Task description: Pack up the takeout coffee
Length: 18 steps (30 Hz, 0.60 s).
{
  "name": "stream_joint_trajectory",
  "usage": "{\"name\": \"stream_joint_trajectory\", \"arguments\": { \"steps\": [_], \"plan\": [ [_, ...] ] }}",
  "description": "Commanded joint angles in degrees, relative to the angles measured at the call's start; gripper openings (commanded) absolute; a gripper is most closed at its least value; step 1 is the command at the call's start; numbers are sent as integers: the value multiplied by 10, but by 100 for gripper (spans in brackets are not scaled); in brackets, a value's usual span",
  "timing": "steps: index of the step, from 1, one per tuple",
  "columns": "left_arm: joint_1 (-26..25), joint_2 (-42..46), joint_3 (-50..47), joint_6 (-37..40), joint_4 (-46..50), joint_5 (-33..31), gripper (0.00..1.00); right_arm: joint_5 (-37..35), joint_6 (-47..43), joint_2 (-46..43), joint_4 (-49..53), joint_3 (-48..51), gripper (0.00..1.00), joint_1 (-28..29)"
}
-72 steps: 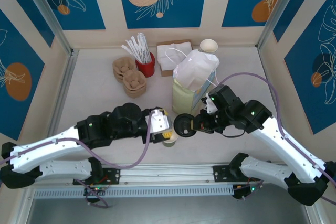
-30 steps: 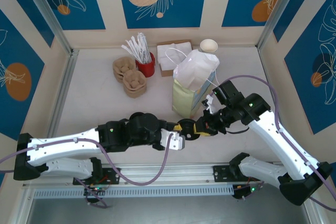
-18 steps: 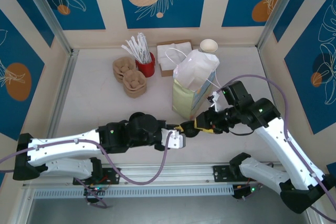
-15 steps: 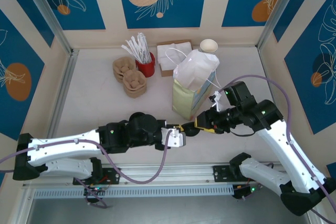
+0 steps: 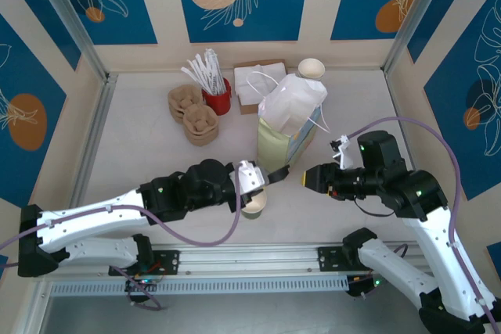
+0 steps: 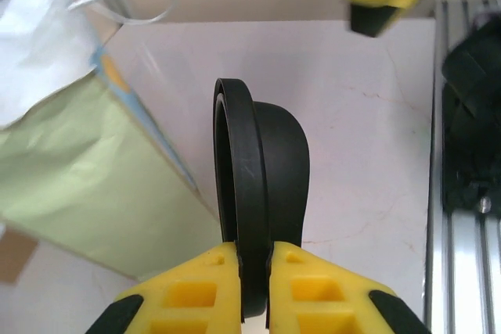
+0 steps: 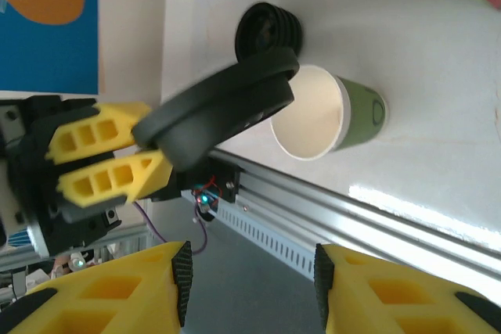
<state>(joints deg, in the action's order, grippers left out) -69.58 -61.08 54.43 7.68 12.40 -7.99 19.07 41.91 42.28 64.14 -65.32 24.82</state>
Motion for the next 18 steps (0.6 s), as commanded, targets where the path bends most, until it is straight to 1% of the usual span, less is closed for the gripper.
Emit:
{"name": "stream_joint_trajectory", "arguments": {
  "steps": [1, 4, 7, 11, 15, 18],
  "plan": [
    [18, 21, -6, -122, -16, 1, 10, 10, -1, -36, -54, 38, 48, -4],
    [37, 35, -7, -192, -2, 14, 9, 16, 15, -72, -104, 77, 48, -3],
    [74, 47, 1, -265, 44, 62, 9, 9, 36, -98, -141, 110, 47, -4],
    [109, 73, -8, -345, 98, 98, 9, 16, 72, -125, -196, 167, 47, -4],
    [150, 98, -47, -415, 89, 160, 9, 34, 111, -136, -252, 223, 47, -3],
    [176, 113, -74, -443, 74, 190, 8, 38, 129, -135, -278, 247, 47, -4]
  ]
}}
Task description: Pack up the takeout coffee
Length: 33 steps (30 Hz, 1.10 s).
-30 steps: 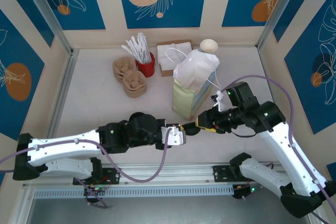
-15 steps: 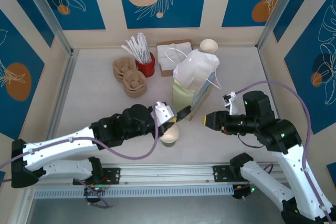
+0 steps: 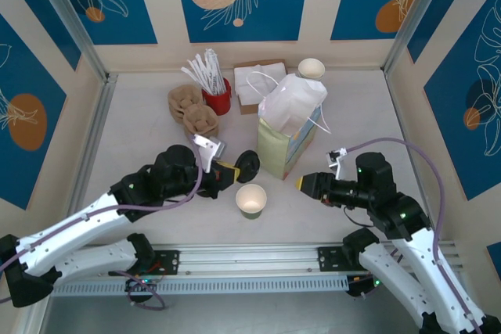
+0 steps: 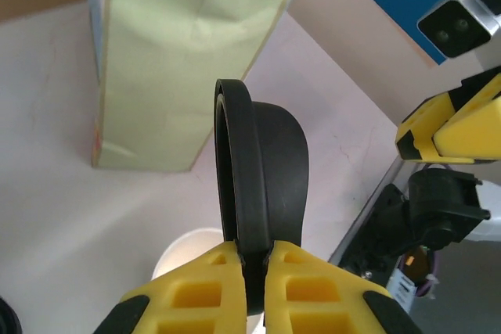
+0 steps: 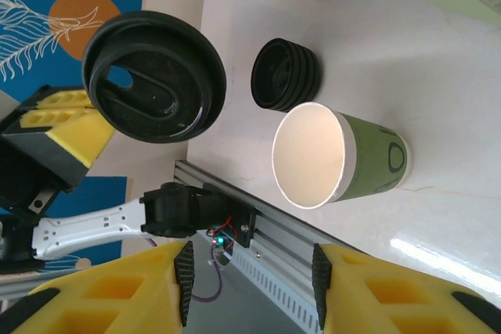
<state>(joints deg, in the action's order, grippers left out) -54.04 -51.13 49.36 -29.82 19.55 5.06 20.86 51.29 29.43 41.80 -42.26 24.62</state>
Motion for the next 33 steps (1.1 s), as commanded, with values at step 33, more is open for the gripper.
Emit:
{"name": "stream_joint_trajectory", "arguments": {
  "steps": [33],
  "plan": [
    [100, 20, -160, -180, -116, 215, 5, 67, 97, 62, -212, 134, 52, 37]
  ]
}}
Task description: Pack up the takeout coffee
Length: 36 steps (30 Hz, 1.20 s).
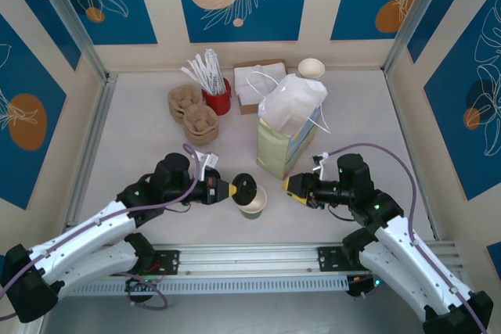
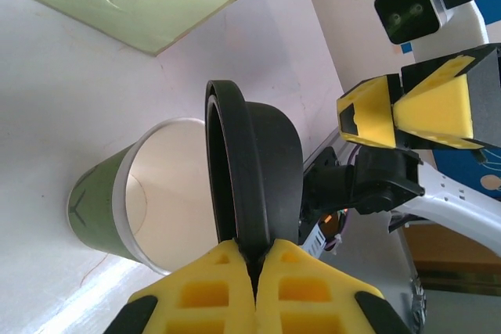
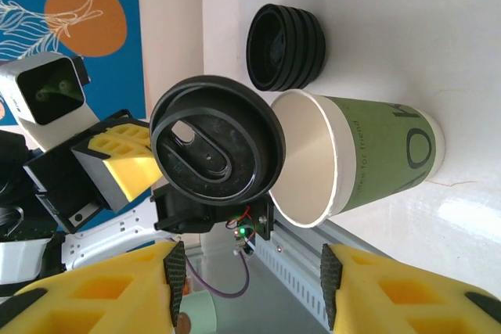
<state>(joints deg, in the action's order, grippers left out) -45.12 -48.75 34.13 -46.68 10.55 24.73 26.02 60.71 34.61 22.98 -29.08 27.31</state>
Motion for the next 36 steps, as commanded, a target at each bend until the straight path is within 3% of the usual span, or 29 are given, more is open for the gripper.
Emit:
{"name": "stream_joint_trajectory", "arguments": {
  "steps": [1, 10, 16, 23, 36],
  "plan": [
    [12, -8, -10, -13, -30, 21, 5, 13, 4, 13, -30, 3, 52, 14],
    [19, -49, -22, -46, -67, 45, 6, -12, 8, 49, -59, 20, 52, 45],
    [19, -60, -23, -47, -63, 44, 14, -36, 14, 52, -76, 35, 52, 65],
    [19, -70, -23, -46, -57, 39, 29, -44, 22, 65, -98, 48, 52, 76],
    [20, -78, -20, -31, -33, 21, 34, -52, 26, 105, -130, 41, 52, 97]
  ]
}}
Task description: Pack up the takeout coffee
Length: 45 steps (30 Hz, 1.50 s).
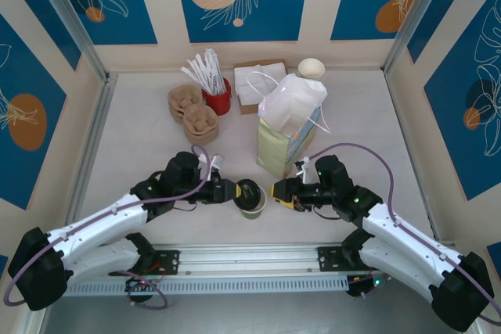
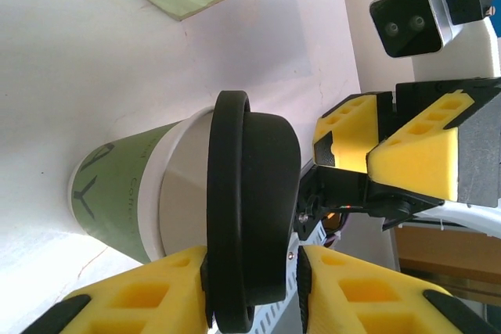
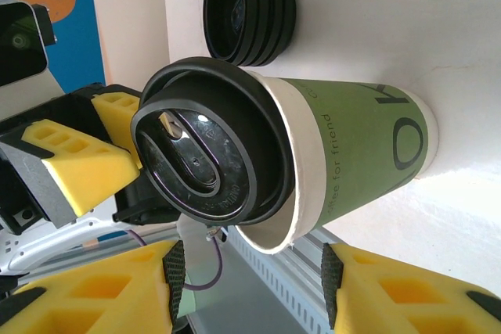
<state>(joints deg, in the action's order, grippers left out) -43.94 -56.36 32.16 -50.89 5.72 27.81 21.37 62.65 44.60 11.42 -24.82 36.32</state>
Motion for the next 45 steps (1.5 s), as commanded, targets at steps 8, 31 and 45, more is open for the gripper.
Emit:
{"name": "stream_joint_trajectory", "arguments": {
  "steps": [8, 31, 45],
  "plan": [
    [9, -8, 0, 19, 23, -15, 37, -22, 9, 23, -14, -10, 53, 29],
    [4, -45, 12, 38, 11, 19, 43, -35, 15, 46, -30, -21, 56, 50],
    [-18, -53, 34, 67, 23, 18, 50, -40, 16, 58, -33, -26, 58, 57]
  ]
}}
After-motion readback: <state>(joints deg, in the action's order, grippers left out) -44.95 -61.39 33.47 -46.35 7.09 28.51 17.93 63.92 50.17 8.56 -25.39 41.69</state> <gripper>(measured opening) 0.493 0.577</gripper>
